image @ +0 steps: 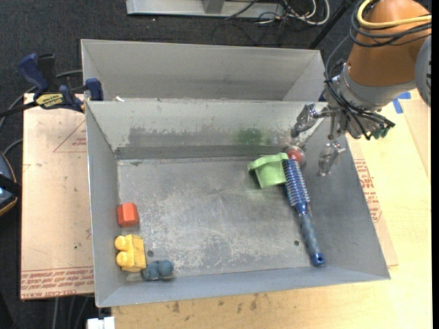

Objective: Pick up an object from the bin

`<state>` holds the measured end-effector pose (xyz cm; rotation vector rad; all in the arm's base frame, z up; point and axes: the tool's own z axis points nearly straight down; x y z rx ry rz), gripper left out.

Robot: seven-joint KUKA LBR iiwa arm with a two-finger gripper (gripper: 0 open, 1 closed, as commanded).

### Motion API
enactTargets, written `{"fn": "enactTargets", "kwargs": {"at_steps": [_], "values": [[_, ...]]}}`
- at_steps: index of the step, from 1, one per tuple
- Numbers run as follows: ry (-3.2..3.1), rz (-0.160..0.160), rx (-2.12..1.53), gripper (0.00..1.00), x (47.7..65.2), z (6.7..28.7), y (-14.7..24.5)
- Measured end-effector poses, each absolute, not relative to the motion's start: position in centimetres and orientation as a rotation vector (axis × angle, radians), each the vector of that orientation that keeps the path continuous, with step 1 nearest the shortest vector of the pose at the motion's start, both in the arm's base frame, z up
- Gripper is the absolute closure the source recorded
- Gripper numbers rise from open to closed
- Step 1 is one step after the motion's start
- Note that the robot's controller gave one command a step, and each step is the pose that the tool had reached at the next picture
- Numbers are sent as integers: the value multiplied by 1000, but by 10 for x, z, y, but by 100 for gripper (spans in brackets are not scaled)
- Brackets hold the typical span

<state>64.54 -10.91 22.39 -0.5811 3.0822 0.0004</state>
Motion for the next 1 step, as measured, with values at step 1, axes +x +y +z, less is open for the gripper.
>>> {"fn": "enactTargets", "kwargs": {"at_steps": [1], "values": [[3095,8,-543,0,652,95,-104]]}}
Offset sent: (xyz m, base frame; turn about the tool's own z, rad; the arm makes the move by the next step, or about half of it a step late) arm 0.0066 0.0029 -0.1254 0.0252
